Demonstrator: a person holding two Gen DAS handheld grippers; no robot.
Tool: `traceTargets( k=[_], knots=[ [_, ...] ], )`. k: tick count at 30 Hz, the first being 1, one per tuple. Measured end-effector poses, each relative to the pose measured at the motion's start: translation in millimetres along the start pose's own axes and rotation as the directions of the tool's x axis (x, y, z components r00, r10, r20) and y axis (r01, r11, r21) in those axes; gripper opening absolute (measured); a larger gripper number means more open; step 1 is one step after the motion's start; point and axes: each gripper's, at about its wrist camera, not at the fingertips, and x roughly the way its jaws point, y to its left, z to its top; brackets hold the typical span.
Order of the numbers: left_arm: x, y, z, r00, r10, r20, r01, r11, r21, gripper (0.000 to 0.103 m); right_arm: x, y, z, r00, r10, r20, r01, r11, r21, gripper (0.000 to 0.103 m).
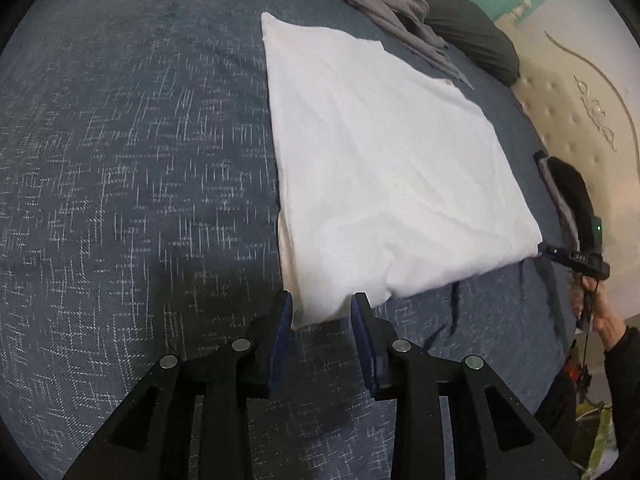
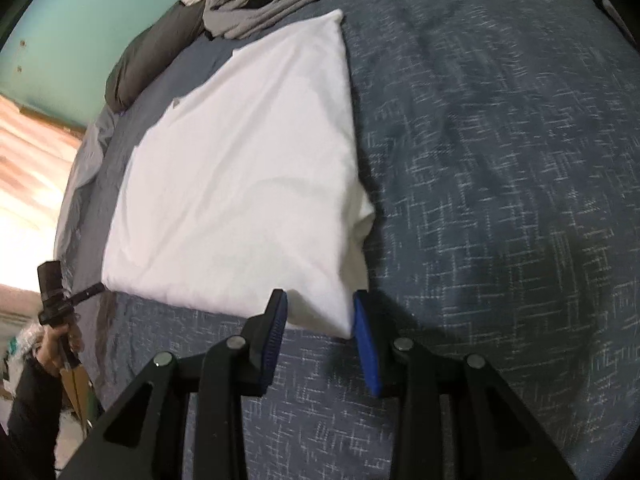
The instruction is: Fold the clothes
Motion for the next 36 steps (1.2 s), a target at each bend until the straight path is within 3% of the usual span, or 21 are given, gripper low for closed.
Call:
traceTargets(
  k=[1,3,8,13,25,30,33,36],
  knots=[
    [0,0,-1,1.000,0.004,-0.002,-0.004,1.000,0.006,0.016,1,0,0,1.000,-0.002,0.000,0.002,1.000,-0.006,0.032],
    [0,1,-2,1.000,0.010,-0.002,-0.010,1.000,0.013,0.008,-1,0,0,1.000,0.006,0.011,-0.006,1.000,-0.005,0.012],
    [-7,0,1,0.999,0.041,0.023,-0.042,0.999,0.026,0.004,-12,2,1,1.000,-0.008,0.030,0.009,0.999,-0.033,0.003],
    [-17,6,1,0.998,0.055,0.022,-0.056,0.998,0.038,0.003,-29,-5,1,0.999,-0.020,0.050,0.022,0.999,-0.044,0.002],
    [-15,14,-11,0.999,0.046,0.005,-0.046,0.999,0.006,0.005,-9,-22,-1,0.999,-0.030,0.015,0.028,0.997,0.072,0.007],
    [-38,13,-13,0.996,0.057,0.062,-0.057,0.998,0.006,0.008,-29,-19,2,0.996,-0.025,0.081,0.020,0.998,0.062,0.018],
    [-50,10,-9,0.992,0.017,0.126,-0.013,0.999,-0.036,0.017,-35,-6,6,0.993,0.011,0.121,-0.016,0.999,0.035,0.018],
    [-43,-5,2,0.989,-0.021,0.146,0.029,0.998,-0.052,0.019,-19,16,13,0.993,0.035,0.110,-0.035,0.999,-0.007,0.018]
  ],
)
